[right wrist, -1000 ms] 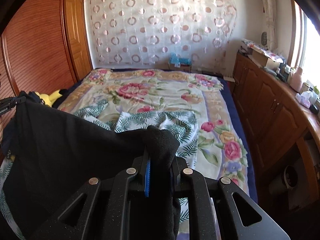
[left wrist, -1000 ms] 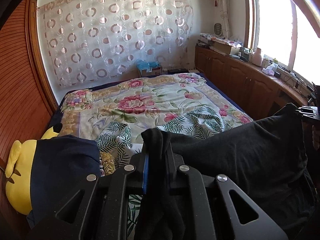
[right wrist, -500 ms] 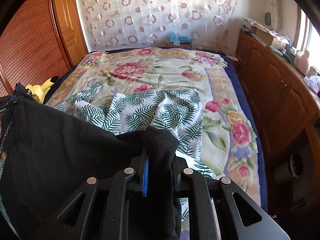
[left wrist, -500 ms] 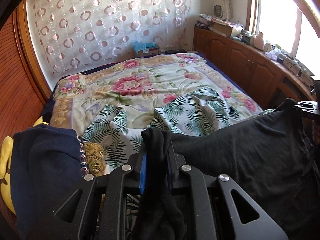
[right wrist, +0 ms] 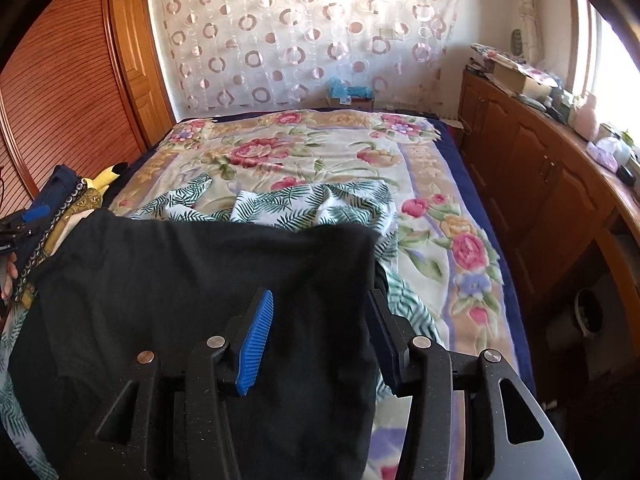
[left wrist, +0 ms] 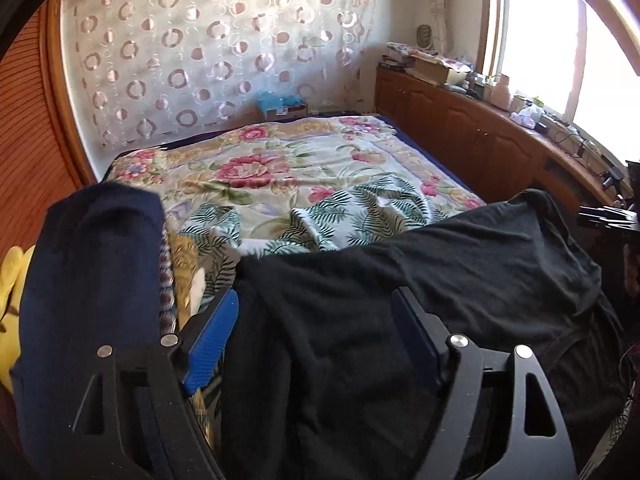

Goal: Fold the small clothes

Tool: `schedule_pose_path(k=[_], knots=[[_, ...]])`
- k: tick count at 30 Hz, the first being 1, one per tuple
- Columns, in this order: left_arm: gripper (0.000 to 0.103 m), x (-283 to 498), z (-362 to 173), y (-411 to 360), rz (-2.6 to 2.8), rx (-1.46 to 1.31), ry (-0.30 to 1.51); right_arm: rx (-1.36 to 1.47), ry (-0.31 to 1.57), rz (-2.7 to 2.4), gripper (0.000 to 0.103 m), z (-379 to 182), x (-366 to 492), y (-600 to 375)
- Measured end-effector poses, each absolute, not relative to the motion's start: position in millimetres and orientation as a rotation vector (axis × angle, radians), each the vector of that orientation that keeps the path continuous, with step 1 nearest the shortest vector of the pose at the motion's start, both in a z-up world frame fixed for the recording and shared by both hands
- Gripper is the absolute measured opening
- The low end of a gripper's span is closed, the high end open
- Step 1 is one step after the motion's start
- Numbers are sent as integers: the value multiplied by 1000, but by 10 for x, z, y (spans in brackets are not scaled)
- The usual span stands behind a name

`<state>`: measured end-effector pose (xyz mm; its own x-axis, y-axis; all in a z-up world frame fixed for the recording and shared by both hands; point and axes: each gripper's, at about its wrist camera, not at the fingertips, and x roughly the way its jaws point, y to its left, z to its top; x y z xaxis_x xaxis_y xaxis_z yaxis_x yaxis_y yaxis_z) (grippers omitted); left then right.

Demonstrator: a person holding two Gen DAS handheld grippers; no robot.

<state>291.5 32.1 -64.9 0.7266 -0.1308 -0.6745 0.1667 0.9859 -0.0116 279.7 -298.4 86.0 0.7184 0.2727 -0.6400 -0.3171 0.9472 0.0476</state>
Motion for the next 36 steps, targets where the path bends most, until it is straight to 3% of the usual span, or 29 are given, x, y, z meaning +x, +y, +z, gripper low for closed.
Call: schedule_pose_path(k=[10, 21, 22, 23, 24, 29, 36], knots=[[79, 2572, -874, 264, -153, 51, 779, -6, 820, 275, 50, 473, 2118, -3362], [79, 2308, -998, 366, -120, 23, 816, 4, 796, 293, 49, 386, 2208, -3251], [79, 2295, -990, 388, -116, 20, 814, -1, 787, 295, 49, 376, 2212, -3234], [79, 2280, -968, 411, -109, 20, 808, -8, 783, 303, 40, 347, 2226, -3200], [79, 2275, -962, 428, -104, 23, 807, -15, 785, 309, 37, 328, 2226, -3174], [60, 2295, -1007, 468, -88, 49, 831, -45, 772, 301, 37, 231, 2221, -3116], [56, 2387, -1141, 462, -34, 99, 877, -67, 748, 303, 37, 191, 2225, -3081]])
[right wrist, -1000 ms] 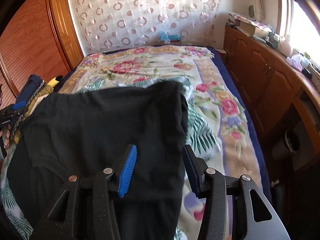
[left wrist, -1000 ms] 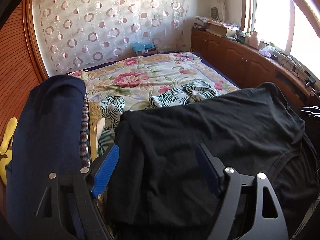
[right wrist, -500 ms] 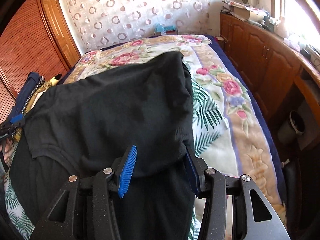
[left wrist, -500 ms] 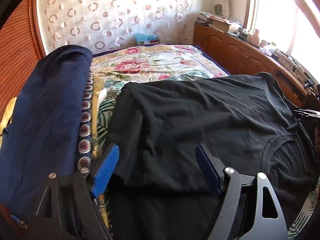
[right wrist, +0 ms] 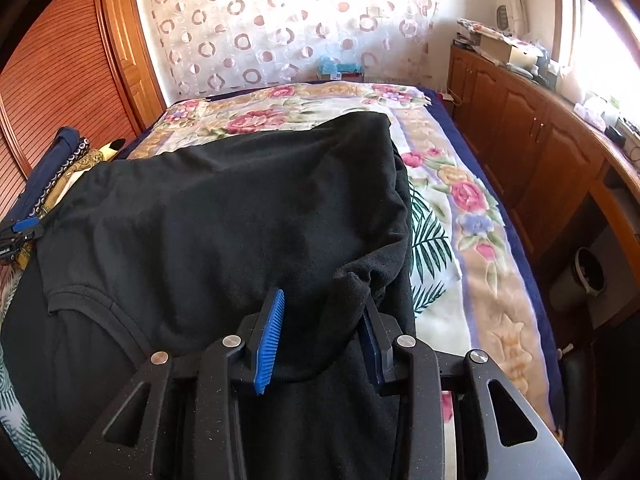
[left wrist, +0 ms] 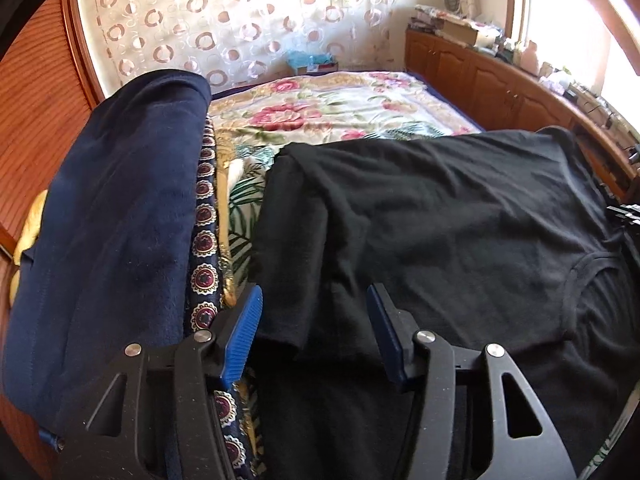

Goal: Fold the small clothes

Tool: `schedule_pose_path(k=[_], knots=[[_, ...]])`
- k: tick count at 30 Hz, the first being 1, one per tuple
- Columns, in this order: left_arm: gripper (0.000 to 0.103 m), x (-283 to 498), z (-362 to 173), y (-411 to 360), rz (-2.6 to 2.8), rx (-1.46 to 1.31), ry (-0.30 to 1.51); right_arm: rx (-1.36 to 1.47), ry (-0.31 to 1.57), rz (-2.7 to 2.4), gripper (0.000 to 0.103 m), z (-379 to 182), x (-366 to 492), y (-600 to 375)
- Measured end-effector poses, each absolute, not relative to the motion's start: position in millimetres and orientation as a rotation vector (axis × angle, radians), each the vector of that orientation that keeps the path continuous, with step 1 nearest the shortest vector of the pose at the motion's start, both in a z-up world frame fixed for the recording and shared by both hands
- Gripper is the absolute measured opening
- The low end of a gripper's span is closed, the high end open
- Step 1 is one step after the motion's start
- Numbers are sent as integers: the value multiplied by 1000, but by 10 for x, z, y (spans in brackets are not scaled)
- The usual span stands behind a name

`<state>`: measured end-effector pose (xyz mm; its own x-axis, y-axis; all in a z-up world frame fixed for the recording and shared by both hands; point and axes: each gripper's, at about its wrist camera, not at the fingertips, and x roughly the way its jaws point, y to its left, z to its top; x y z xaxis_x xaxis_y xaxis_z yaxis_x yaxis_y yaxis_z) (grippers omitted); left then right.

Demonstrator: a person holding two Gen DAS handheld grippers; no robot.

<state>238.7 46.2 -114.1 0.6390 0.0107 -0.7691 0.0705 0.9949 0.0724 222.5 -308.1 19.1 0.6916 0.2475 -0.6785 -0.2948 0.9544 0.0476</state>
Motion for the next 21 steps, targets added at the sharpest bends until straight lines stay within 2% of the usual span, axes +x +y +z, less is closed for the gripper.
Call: schedule_pose_path(k=[4, 5, 6, 7, 8, 9, 13, 21], knots=[[56, 2424, -1186, 432, -8, 128, 891, -83, 746, 297, 36, 221, 2209, -3052], [56, 2429, -1195, 431, -5, 135, 894, -91, 745, 288, 30, 220, 2206, -3047], [54, 2426, -1205, 427, -5, 139, 896, -98, 741, 288, 20, 243, 2196, -3040], [43, 2426, -1206, 432, -1, 143, 895, -98, 734, 294, 16, 277, 2183, -3042], [25, 2432, -1203, 462, 8, 145, 896, -96, 725, 297, 11, 299, 2172, -3046], [18, 2434, -1195, 488, 18, 141, 898, -95, 716, 304, 6, 333, 2155, -3056], [5, 2426, -1133, 617, -61, 15, 895, -55, 676, 381, 5, 462, 2084, -3115], [3, 2197, -851, 500, -118, 9, 791, -36, 583, 415, 4, 684, 1934, -3209]])
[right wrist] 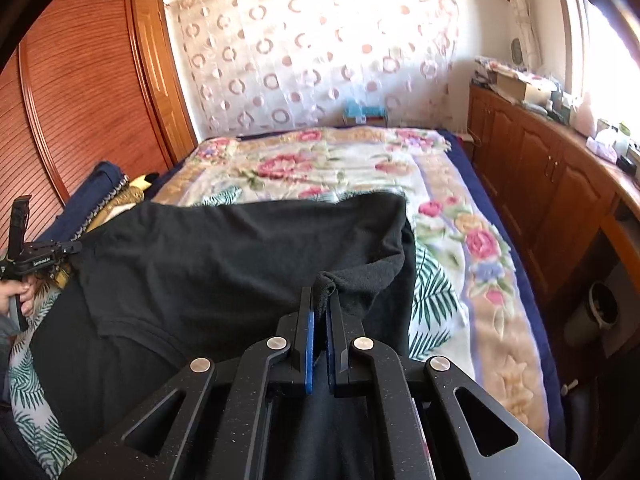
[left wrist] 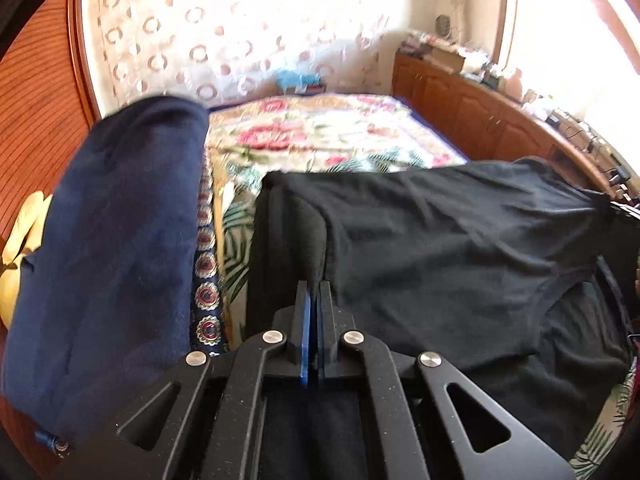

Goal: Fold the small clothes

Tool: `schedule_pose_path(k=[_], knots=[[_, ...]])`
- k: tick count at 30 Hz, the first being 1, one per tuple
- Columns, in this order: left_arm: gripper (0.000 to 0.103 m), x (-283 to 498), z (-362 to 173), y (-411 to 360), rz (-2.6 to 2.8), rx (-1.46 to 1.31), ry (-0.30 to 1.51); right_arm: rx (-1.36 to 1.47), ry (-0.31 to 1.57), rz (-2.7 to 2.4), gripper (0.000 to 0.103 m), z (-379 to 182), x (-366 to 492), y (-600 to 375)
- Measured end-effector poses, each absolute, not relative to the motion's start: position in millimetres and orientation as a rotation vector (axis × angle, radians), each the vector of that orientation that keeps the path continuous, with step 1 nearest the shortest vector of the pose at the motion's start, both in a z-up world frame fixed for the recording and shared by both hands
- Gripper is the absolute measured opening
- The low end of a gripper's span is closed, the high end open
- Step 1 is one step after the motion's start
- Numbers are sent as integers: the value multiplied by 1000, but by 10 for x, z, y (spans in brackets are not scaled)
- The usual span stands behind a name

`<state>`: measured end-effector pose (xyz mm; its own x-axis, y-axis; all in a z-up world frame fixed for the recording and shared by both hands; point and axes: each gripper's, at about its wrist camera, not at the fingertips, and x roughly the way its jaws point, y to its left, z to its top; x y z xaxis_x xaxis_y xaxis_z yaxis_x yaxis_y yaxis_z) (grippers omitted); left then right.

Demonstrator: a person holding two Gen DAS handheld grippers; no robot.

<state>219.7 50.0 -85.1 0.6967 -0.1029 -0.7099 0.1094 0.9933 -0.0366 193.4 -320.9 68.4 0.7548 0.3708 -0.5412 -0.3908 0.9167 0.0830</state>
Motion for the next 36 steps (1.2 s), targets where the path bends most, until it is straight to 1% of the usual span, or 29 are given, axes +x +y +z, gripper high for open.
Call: schedule_pose_path(k=[12, 23, 36], knots=[[3, 1780, -623, 539, -136, -44, 695, 22, 514, 442, 3, 750, 1496, -3457], [3, 1293, -625, 702, -118, -71, 637, 17, 460, 433, 3, 738, 972, -3540], [3, 689, -642, 838, -98, -114, 623, 24, 459, 421, 3, 666, 363, -3711]])
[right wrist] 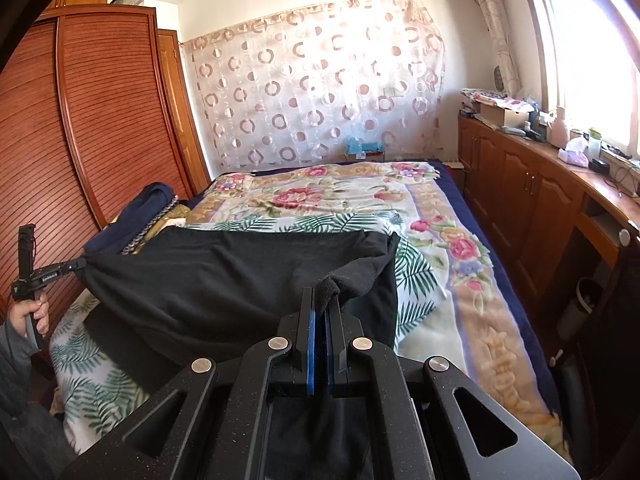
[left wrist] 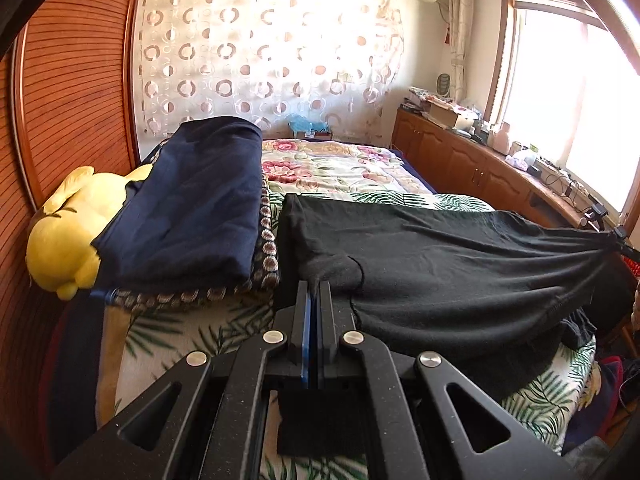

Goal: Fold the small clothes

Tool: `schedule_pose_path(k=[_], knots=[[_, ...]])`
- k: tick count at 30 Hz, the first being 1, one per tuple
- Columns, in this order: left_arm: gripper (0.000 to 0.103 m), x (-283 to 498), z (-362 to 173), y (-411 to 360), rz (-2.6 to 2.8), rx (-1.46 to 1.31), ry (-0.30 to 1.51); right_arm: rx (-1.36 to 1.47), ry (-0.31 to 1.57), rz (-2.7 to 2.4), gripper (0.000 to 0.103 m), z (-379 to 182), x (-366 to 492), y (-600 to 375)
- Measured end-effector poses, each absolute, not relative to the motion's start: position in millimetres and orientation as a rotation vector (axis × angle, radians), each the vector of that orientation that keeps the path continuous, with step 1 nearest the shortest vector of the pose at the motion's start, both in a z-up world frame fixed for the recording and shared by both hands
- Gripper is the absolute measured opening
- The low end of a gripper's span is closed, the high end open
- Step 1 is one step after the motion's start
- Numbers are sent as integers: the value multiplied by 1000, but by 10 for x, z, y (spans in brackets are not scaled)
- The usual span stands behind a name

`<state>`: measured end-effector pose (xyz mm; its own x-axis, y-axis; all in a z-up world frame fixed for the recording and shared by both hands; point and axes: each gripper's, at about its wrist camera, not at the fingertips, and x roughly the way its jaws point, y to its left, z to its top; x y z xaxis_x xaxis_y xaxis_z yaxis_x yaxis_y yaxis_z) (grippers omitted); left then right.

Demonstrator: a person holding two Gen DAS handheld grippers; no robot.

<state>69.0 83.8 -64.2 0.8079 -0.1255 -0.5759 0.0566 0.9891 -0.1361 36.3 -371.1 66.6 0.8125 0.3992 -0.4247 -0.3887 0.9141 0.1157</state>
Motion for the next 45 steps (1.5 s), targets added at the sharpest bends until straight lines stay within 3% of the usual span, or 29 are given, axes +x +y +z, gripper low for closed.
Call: schedule_pose_path(k=[9, 13, 16, 18, 22, 25, 26, 45], knots=[[6, 699, -1017, 816, -79, -93, 734, -39, 621, 362, 3, 202, 499, -3651], [24, 647, -1075, 792, -67, -88, 730, -53, 647, 331, 10, 117, 599, -3619], [37, 617, -1063, 751, -86, -94, 716, -67, 642, 285, 27, 160, 638, -3597], [37, 595, -1018, 697, -87, -78, 695, -79, 632, 263, 44, 234, 644, -3569], [46, 588, -941, 615, -99, -58, 668, -88, 576, 255, 46, 391, 607, -3481], [76, 624, -944, 555, -135, -56, 669, -102, 539, 275, 50, 460, 603, -3349], [79, 624, -951, 549, -135, -62, 662, -100, 529, 285, 50, 464, 618, -3300], [79, 606, -1273, 506, -58, -48, 730, -104, 555, 478, 51, 68, 1343, -2549]])
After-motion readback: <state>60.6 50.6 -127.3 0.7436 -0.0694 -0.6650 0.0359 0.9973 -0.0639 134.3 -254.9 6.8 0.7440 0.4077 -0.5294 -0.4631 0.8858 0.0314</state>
